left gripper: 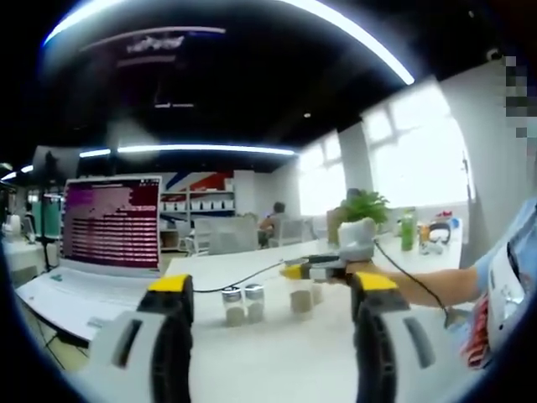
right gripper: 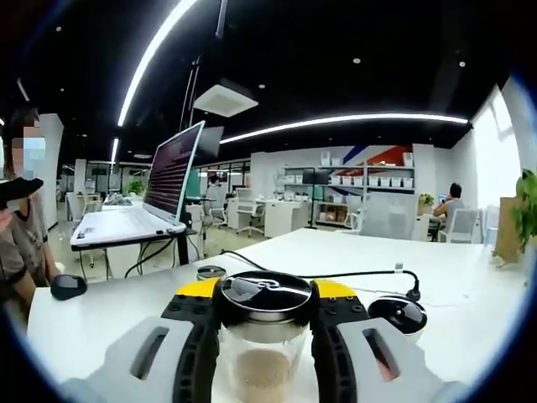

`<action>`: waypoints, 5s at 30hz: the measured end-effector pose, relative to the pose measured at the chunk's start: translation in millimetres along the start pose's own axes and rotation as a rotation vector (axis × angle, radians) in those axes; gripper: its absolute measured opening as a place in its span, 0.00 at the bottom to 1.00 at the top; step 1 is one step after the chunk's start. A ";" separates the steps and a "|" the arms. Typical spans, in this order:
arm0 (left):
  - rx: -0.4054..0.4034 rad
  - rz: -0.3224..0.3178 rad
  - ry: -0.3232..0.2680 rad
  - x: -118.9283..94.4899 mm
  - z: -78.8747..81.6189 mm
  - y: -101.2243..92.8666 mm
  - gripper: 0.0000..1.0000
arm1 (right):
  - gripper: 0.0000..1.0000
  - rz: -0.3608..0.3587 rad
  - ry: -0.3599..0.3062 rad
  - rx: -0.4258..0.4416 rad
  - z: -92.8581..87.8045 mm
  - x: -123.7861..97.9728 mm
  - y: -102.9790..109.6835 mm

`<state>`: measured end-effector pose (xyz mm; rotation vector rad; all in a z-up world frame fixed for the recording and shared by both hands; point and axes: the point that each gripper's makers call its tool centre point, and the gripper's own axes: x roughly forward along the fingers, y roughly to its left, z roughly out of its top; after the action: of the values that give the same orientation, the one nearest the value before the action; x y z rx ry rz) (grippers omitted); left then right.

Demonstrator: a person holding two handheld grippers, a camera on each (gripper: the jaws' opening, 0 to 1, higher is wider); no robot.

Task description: Rotate the seasoning bottle until the label or dispensing opening points toward the visible target arrow and the bottle remains upright within the marked orientation range

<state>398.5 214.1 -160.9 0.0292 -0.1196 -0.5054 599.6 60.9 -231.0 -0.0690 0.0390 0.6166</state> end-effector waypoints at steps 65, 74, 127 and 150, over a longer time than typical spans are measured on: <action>0.012 -0.015 0.046 4.7 -8.5 -14.0 0.80 | 0.41 0.407 -0.011 0.007 -23.5 -144.6 48.6; 0.007 -0.046 0.050 7.8 -10.6 -21.0 0.79 | 0.41 0.437 -0.009 -0.022 -32.9 -149.9 57.0; -0.029 -0.099 0.052 15.6 -12.3 -34.5 0.81 | 0.41 0.231 0.012 0.017 -35.5 -148.5 41.0; -0.021 -0.038 0.008 16.6 -1.1 -28.1 0.92 | 0.41 0.090 -0.031 0.029 -36.4 -148.0 40.0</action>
<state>399.5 181.5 -161.8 0.0125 -0.1062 -0.5444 455.2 5.3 -261.0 -0.0298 0.0213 0.7070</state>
